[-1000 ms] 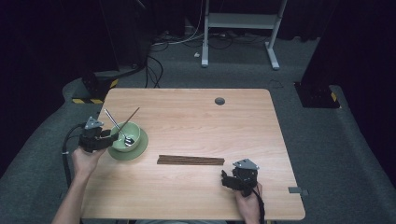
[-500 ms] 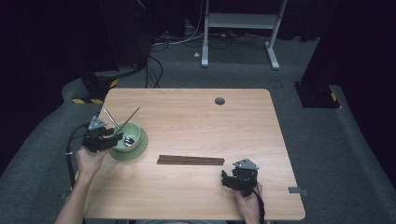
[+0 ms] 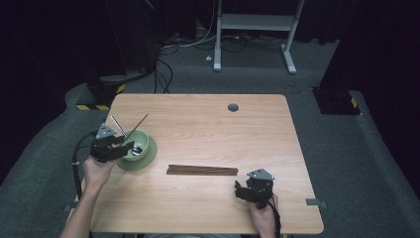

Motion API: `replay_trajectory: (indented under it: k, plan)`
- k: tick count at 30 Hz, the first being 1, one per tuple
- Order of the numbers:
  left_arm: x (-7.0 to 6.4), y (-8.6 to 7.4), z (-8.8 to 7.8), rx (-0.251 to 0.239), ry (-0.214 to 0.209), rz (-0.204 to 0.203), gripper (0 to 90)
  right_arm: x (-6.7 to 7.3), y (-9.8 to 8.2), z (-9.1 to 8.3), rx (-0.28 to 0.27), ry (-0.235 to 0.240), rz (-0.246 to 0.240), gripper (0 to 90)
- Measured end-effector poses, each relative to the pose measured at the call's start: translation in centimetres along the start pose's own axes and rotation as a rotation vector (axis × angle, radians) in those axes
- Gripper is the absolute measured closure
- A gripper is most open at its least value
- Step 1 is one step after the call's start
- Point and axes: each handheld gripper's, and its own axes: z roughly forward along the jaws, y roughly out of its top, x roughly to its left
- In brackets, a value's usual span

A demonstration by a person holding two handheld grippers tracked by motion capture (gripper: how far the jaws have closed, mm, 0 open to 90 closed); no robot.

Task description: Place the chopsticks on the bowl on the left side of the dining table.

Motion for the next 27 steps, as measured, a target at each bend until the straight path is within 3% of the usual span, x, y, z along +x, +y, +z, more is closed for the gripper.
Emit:
replay_trajectory:
  k: [6, 8, 9, 10, 22, 27]
  plan:
    - [-0.8, 0.4, 0.1, -0.011, -0.018, 0.013, 49.2, 0.0, 0.0, 0.0, 0.0, 0.0, 0.0, 17.1]
    - [-1.1, 0.4, 0.3, -0.034, -0.018, -0.01, 49.1, 0.0, 0.0, 0.0, 0.0, 0.0, 0.0, 17.1]
    - [-1.2, 0.6, 0.1, -0.009, -0.023, 0.022, 48.9, 0.0, 0.0, 0.0, 0.0, 0.0, 0.0, 17.1]
    - [-1.3, 0.6, 0.1, -0.007, -0.024, 0.027, 48.8, 0.0, 0.0, 0.0, 0.0, 0.0, 0.0, 17.1]
    - [-2.0, 1.0, 0.1, -0.027, -0.055, 0.028, 48.6, 0.0, 0.0, 0.0, 0.0, 0.0, 0.001, 17.1]
    - [-2.5, 1.1, 0.2, -0.024, -0.067, 0.048, 48.6, 0.0, 0.0, 0.0, 0.0, 0.0, 0.001, 17.1]
